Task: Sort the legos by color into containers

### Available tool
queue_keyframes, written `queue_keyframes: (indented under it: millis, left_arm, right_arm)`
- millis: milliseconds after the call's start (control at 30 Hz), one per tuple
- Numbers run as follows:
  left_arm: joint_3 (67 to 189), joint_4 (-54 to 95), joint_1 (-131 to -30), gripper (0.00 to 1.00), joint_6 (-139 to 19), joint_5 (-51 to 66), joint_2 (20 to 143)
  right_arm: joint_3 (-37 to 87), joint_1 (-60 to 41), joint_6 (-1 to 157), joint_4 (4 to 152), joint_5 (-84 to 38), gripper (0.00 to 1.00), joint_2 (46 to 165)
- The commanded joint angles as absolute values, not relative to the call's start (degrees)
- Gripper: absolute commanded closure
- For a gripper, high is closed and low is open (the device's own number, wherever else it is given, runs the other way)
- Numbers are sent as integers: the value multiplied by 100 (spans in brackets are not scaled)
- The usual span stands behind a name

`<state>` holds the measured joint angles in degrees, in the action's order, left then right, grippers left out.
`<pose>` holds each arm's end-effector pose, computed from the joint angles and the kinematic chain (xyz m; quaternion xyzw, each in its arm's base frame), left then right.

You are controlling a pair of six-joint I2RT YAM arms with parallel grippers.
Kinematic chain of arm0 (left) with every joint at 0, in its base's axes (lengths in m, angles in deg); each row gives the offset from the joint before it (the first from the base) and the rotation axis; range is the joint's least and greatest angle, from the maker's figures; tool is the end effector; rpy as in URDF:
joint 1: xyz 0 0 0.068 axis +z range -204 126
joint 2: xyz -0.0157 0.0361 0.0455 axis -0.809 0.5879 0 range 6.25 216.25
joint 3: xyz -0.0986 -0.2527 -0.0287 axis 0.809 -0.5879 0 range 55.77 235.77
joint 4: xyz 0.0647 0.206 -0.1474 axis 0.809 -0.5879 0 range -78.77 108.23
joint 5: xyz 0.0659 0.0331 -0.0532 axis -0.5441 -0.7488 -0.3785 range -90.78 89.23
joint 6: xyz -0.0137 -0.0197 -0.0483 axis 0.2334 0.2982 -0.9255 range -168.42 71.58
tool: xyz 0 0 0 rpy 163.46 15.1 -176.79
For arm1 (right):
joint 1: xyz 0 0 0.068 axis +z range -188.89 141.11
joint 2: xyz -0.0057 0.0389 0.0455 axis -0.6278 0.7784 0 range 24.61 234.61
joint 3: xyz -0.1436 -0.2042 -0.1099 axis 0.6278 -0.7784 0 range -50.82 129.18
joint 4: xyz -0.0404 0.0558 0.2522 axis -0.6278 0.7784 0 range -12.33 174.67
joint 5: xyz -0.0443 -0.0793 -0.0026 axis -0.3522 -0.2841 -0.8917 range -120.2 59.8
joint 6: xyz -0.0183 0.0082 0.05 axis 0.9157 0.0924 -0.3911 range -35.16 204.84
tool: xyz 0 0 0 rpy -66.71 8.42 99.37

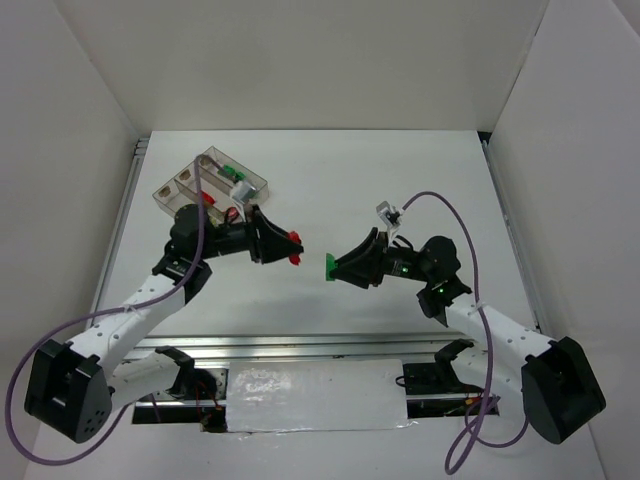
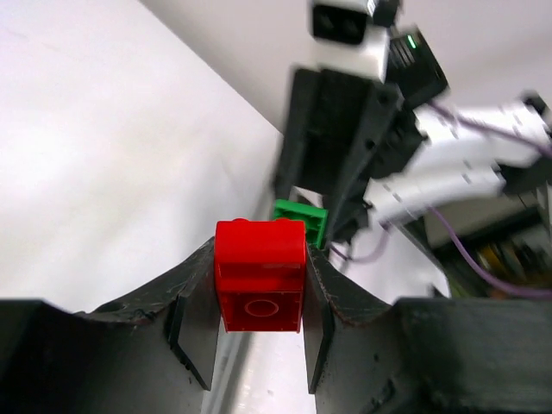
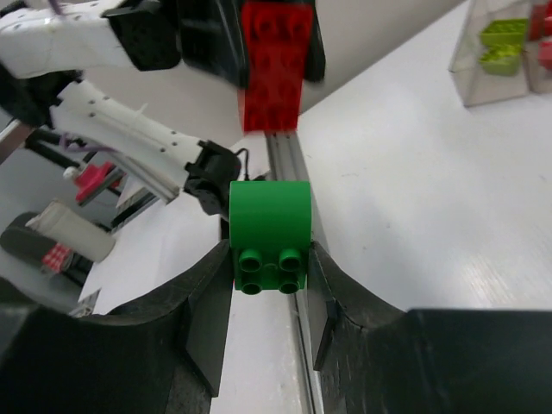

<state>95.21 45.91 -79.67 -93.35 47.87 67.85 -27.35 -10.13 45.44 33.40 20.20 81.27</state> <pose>0.2057 -0.1285 0.3182 0.1982 0.6550 -0.6158 0.3905 0.1689 0.1239 0.2686 -0.2739 0.6031 0.6156 0.4270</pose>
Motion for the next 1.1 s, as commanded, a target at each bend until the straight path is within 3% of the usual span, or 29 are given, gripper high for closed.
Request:
queue_keyframes:
  millis: [0, 133, 167, 300, 533, 733, 833, 900, 933, 1033, 1067]
  left_arm:
    - [9726, 4802, -7352, 100, -9404, 5038, 6575]
    - [9900, 4559, -7096, 100, -9212, 4601, 6768]
    - [10050, 3634, -7018, 100, -9080, 4198, 6864]
    - [10964, 1285, -6597, 100, -9104, 242, 7549]
    - [11755, 1648, -5927, 98, -9501, -1227, 9157]
    - [12572, 1691, -5611, 84, -9413, -1177, 10624]
    - [12871, 1665, -5488, 70, -9404, -993, 11064]
    - [12960, 1621, -5426, 53, -9447, -895, 11198]
    - [12995, 1586, -5417, 45, -9474, -904, 11233]
    - [12864, 1665, -5417, 1, -9474, -956, 11076]
    - [12837, 1735, -5417, 0, -9465, -965, 11023]
  right_arm:
    - [-2875, -1313, 4485, 2617, 2245, 100, 8104]
    - [-2806, -1507, 4642, 3193, 1870, 100, 7928]
    - [-2753, -1507, 4773, 3527, 1676, 100, 7823]
    - [-2454, -1454, 5187, 4540, 1016, 100, 7700]
    - [-2304, -1278, 5504, 5499, 470, 100, 7427]
    - [-2304, -1226, 5609, 5649, 549, 100, 7426]
    - [-2234, -1199, 5653, 5666, 645, 100, 7532]
    - [-2208, -1191, 5680, 5658, 654, 100, 7576]
    - [-2199, -1182, 5689, 5649, 672, 100, 7602]
    - [-2173, -1173, 5671, 5631, 646, 100, 7725]
    - [-2120, -1164, 5689, 5631, 637, 100, 7778]
